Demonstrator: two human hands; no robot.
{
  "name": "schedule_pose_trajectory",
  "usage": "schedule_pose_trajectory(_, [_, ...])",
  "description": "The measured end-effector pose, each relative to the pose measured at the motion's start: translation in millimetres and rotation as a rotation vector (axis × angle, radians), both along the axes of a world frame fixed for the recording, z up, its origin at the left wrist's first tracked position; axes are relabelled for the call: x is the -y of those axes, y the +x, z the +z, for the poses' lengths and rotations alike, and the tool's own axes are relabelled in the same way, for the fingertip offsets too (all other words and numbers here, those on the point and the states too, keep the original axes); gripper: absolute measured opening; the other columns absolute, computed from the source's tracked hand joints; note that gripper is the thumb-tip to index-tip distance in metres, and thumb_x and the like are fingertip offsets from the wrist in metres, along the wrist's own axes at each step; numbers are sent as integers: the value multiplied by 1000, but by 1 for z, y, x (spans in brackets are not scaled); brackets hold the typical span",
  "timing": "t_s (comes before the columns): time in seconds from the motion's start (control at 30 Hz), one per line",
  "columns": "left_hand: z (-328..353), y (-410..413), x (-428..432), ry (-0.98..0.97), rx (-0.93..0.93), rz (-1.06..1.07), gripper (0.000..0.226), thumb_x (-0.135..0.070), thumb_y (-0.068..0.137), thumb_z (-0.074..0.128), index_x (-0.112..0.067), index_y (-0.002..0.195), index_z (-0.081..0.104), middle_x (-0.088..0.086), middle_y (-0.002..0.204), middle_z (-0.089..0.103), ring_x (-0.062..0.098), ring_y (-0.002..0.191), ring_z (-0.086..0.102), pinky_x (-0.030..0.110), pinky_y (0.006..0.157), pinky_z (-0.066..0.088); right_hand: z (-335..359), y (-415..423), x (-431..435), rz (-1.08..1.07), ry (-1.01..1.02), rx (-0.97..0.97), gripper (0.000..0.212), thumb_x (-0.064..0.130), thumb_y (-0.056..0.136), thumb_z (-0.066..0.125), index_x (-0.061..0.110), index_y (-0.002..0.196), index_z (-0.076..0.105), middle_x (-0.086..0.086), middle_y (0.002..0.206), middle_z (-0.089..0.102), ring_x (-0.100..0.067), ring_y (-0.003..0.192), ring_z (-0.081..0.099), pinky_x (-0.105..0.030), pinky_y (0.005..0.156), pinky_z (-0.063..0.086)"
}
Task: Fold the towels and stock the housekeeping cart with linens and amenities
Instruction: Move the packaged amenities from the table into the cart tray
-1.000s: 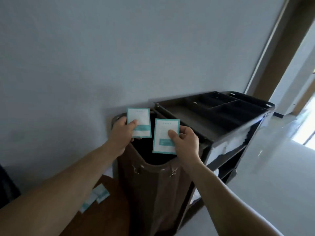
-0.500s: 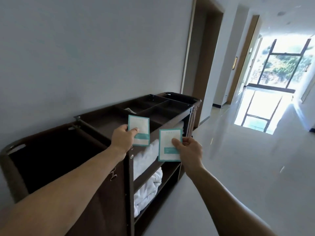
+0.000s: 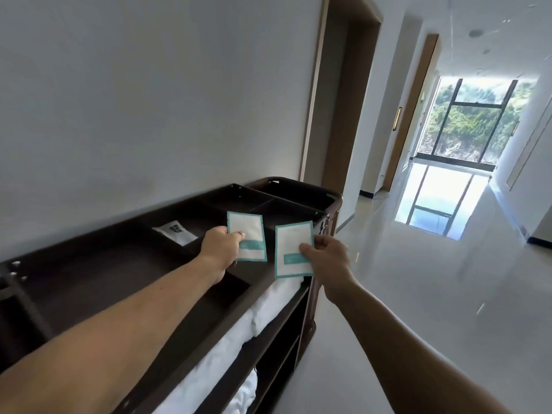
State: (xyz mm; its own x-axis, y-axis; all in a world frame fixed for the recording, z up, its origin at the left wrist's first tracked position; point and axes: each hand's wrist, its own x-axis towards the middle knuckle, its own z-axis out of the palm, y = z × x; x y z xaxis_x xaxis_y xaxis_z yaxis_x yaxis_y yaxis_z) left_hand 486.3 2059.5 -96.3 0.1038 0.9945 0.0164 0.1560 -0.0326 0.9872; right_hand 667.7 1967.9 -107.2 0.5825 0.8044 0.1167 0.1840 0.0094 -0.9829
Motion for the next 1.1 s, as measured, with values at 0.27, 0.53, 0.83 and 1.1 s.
schedule_pose_trajectory(0.27, [-4,35,-117,-18,-57,136,15,-17,96,57,-6,106,59,17,104,66,31,88,66,32,51,48,-1,58,-153,85,-61,3,17,24,83,80,22,92,67,4,81,74,-5,65,72,-25,55,58])
schedule_pose_trajectory(0.53, [-9,69,-204,-47,-82,378,10,-14,95,54,-6,99,60,16,99,66,27,79,63,31,51,48,-2,95,-305,347,-87,136,16,28,82,80,25,84,64,6,80,71,-7,69,69,-22,62,54])
schedule_pose_trajectory(0.83, [-12,50,-257,-68,-186,622,9,-13,90,59,-6,94,64,9,87,66,21,72,62,28,55,45,-8,85,-439,498,-192,293,24,24,82,78,25,65,61,6,66,65,2,50,58,-14,41,39])
schedule_pose_trajectory(1.1, [-25,21,-301,-73,-173,689,9,-10,91,58,-8,97,65,14,100,70,28,89,67,35,77,53,-41,27,-516,652,-459,508,19,25,82,77,7,86,72,-7,80,68,-19,61,62,-27,49,48])
